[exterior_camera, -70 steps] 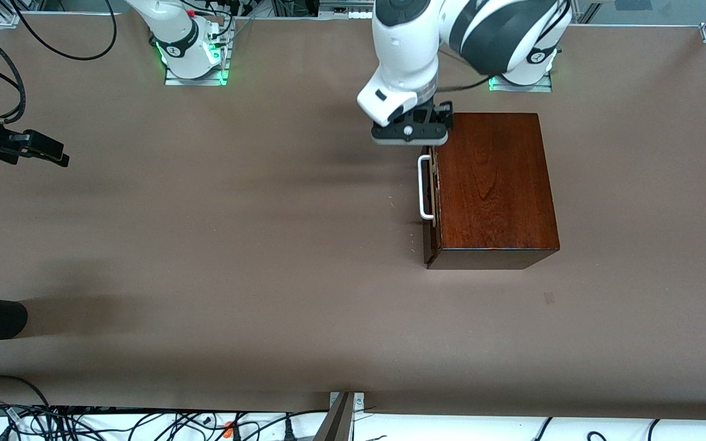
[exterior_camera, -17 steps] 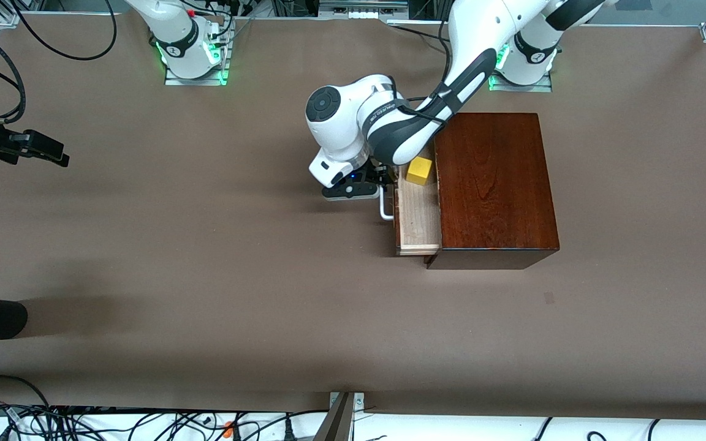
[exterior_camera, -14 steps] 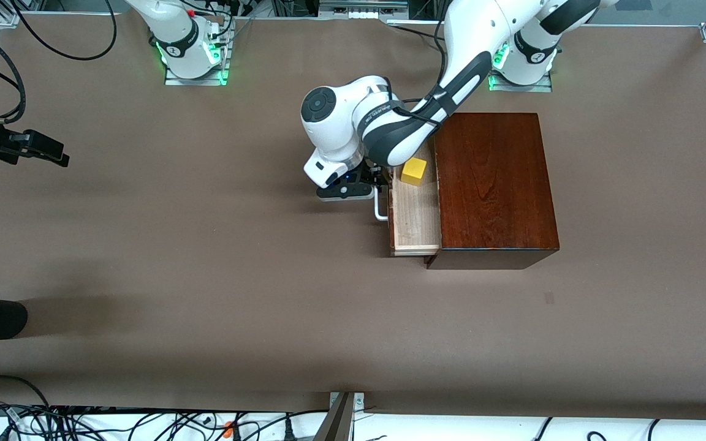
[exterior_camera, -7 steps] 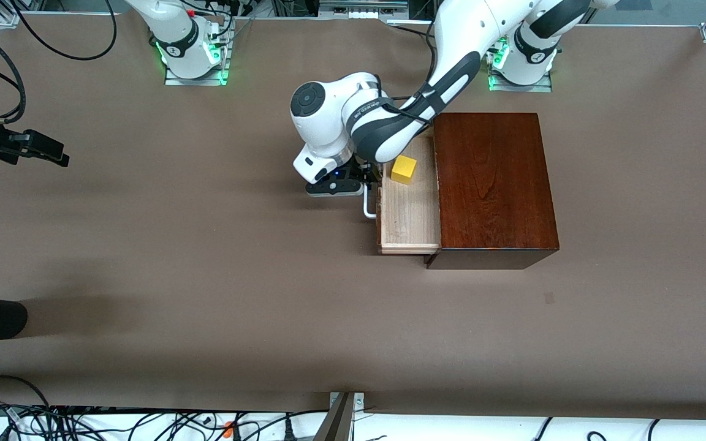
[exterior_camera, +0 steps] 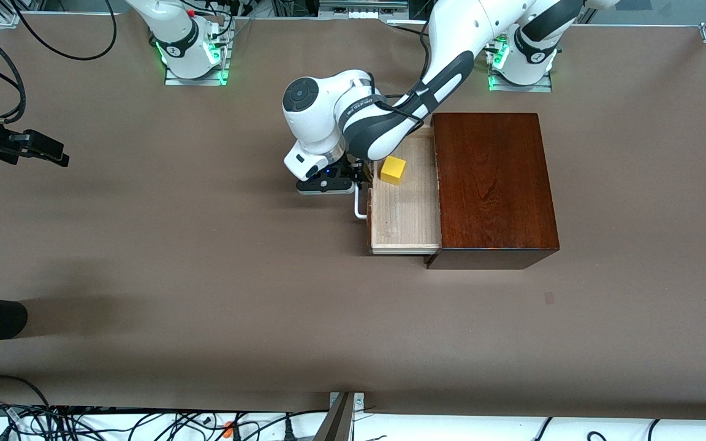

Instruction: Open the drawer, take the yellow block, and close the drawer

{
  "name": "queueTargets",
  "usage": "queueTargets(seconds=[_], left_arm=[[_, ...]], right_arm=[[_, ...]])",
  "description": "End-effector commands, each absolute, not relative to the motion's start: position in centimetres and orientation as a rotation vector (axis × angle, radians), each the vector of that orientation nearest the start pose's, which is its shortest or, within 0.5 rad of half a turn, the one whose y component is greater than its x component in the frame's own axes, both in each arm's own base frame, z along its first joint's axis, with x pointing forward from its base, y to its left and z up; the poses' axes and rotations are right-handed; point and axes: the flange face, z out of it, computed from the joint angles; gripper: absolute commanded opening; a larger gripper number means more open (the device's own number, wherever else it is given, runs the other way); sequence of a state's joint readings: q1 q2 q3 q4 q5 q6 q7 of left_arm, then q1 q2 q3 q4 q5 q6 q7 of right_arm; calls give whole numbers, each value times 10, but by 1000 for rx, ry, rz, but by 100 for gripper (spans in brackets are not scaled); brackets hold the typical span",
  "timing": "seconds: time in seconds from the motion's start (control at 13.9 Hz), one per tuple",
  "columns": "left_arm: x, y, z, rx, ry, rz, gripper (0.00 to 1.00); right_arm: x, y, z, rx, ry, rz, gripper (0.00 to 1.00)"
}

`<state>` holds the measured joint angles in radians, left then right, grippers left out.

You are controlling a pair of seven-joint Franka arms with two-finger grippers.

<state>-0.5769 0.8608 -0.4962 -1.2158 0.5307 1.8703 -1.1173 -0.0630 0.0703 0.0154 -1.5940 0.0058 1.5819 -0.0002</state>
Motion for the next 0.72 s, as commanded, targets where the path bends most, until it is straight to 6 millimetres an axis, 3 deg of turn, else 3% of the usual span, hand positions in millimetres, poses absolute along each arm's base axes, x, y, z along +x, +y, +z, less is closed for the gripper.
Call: queueTargets(seconds=[0.0,0.29,0.58,0.65], left_arm=[[482,-573,320,-3015,-29,-103,100],[502,-518,410,-3044,-95,9,100],[532,-428,481,-3080,-214,10,100],[536,-415,493,-3089,-242,1,100]], right_arm=[[573,-27,579,-3127,84,136,100],[573,-24,578,-3127,77,141,100],[575,-19,578,-3112,73,131,100],[575,-18,576,-3111,66,145,100]])
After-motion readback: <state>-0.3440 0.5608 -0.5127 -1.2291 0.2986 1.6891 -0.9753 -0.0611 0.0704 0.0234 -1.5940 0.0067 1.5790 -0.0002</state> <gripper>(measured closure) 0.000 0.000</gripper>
